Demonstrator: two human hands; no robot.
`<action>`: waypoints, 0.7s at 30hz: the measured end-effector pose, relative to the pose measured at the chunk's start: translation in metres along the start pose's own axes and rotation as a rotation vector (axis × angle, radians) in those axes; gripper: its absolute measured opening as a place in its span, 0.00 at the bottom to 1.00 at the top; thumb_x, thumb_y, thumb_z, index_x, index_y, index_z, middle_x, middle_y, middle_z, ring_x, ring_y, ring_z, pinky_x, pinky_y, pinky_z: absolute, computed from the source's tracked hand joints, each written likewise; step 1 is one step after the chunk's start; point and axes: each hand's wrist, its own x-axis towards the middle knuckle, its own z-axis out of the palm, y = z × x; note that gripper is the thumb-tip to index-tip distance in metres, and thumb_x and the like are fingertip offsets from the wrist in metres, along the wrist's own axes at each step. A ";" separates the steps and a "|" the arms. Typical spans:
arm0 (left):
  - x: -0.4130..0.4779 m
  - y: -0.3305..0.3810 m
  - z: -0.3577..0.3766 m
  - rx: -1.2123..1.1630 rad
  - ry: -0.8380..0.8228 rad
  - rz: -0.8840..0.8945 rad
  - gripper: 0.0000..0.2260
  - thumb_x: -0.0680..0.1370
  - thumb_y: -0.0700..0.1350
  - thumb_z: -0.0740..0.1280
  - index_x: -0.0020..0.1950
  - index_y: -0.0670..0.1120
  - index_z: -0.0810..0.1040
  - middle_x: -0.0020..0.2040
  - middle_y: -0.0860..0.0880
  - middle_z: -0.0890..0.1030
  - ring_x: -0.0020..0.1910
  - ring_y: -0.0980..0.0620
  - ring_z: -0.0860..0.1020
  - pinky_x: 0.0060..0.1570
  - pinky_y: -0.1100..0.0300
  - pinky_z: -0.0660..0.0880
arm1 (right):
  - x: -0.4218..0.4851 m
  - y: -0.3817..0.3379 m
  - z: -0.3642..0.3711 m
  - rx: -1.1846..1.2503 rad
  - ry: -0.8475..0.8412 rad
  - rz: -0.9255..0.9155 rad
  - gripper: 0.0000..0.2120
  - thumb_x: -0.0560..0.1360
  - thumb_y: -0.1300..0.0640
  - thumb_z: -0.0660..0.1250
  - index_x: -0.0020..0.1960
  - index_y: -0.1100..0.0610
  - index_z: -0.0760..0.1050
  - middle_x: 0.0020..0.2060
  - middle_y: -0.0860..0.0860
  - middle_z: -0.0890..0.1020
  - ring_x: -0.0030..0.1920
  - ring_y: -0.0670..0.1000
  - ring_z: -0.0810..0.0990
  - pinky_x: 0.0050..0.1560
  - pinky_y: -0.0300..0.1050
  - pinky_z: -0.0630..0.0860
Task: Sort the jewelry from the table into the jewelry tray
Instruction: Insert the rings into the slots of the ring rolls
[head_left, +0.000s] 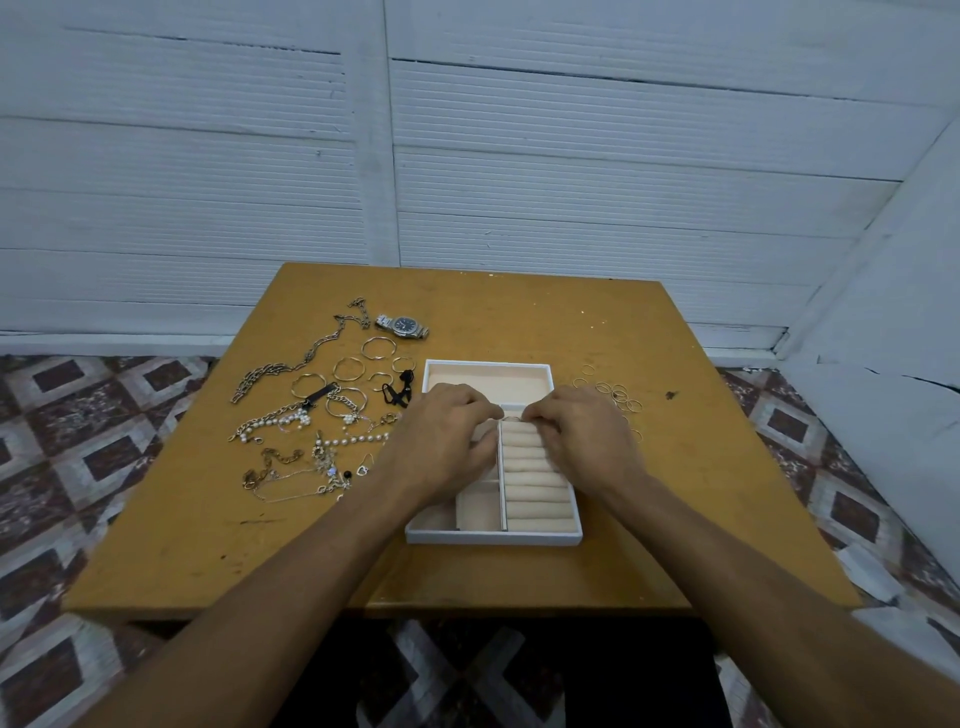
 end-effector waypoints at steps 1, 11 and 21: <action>0.001 0.001 0.000 -0.004 0.006 0.004 0.16 0.75 0.51 0.61 0.56 0.48 0.82 0.53 0.49 0.82 0.54 0.48 0.77 0.53 0.51 0.73 | 0.000 0.000 -0.001 0.009 -0.008 0.005 0.10 0.76 0.59 0.64 0.49 0.52 0.84 0.45 0.49 0.84 0.48 0.55 0.77 0.47 0.48 0.72; 0.022 0.019 0.006 -0.011 -0.035 0.035 0.14 0.78 0.51 0.63 0.61 0.49 0.79 0.61 0.50 0.76 0.64 0.49 0.70 0.61 0.52 0.66 | -0.008 0.013 -0.033 0.321 -0.017 0.246 0.11 0.74 0.56 0.67 0.55 0.53 0.81 0.48 0.45 0.82 0.40 0.44 0.77 0.44 0.43 0.74; 0.058 0.063 0.040 0.039 -0.128 0.052 0.15 0.76 0.54 0.64 0.61 0.53 0.79 0.65 0.51 0.73 0.70 0.48 0.60 0.64 0.53 0.58 | -0.038 0.072 -0.050 0.313 -0.052 0.516 0.11 0.74 0.58 0.68 0.56 0.51 0.78 0.49 0.47 0.80 0.43 0.43 0.77 0.47 0.38 0.71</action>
